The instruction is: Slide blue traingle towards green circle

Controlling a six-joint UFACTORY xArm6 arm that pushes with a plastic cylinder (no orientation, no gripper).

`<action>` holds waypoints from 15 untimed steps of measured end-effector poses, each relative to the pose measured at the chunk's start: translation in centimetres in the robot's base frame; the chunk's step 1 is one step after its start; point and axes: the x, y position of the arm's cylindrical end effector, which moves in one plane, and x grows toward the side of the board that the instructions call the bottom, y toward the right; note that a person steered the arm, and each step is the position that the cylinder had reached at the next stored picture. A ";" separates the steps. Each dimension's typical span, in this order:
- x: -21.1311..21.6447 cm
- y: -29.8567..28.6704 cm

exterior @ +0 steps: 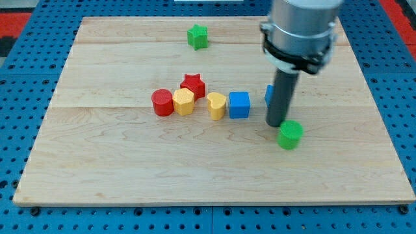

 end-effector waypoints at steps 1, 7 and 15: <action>2.6 5.1; -7.6 -0.9; 2.4 -7.1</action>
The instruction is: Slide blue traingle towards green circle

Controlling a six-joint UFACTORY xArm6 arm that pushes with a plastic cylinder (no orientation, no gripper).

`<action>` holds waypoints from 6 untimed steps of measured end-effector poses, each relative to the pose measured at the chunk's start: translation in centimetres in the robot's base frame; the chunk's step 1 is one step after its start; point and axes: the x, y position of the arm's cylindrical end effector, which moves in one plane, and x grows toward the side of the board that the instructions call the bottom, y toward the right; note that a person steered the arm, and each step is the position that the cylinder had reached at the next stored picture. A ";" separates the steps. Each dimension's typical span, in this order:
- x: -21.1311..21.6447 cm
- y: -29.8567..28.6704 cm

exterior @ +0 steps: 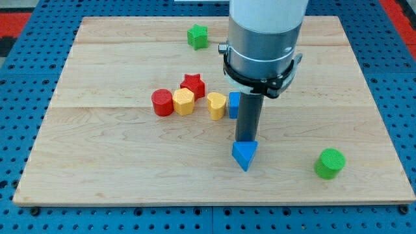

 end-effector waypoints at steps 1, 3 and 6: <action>0.1 -2.3; 0.5 -5.2; 1.9 2.7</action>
